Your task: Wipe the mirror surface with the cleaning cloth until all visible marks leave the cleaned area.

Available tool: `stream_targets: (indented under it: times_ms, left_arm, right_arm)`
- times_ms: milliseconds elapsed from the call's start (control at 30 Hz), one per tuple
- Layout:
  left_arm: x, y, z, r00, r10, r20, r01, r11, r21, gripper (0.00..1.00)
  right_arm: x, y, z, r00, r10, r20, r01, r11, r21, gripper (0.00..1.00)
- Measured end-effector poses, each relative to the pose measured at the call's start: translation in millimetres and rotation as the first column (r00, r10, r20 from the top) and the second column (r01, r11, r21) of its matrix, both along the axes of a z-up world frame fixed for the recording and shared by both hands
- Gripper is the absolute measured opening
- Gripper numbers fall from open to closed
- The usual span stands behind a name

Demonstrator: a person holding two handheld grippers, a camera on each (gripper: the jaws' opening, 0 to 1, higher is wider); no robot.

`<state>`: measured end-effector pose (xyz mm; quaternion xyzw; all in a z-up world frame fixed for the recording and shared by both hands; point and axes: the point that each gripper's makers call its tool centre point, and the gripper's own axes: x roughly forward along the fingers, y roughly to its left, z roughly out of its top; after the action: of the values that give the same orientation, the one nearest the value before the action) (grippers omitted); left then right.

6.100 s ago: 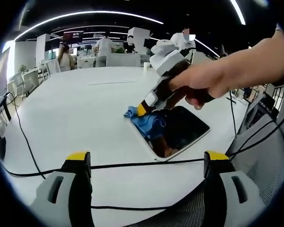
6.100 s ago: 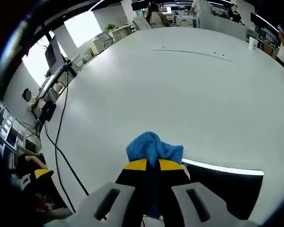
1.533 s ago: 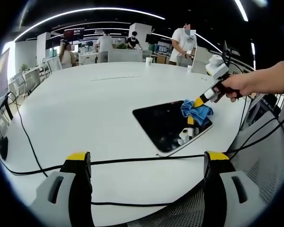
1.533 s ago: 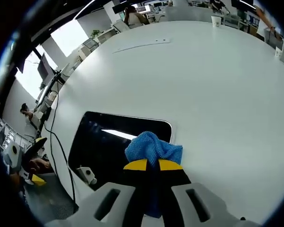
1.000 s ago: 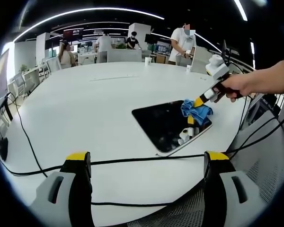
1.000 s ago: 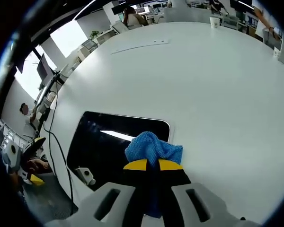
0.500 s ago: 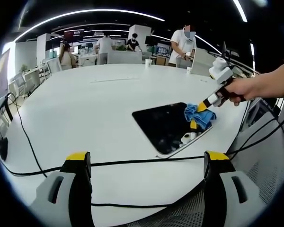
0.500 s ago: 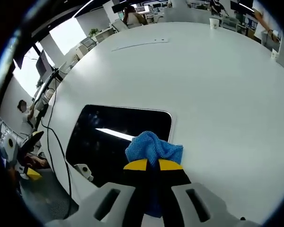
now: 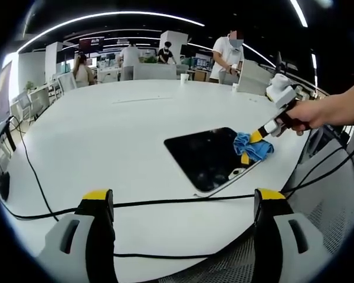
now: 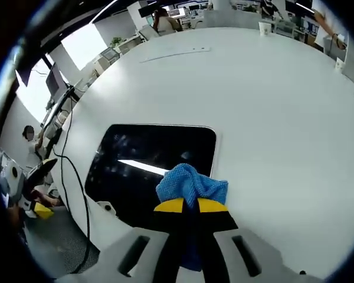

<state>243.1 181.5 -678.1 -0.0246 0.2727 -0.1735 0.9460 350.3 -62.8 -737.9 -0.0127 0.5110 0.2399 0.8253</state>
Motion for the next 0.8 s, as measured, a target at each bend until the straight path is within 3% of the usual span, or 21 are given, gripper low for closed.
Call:
stream_targets:
  times_ms: [800]
  left_arm:
    - [-0.3,-1.7,-0.6,1.000,-0.010,-0.003,0.010,1.000,0.000,0.98]
  right_arm:
    - [-31.3,-5.3,0.2,0.999,-0.035,0.002,0.035,0.999,0.017,0.00]
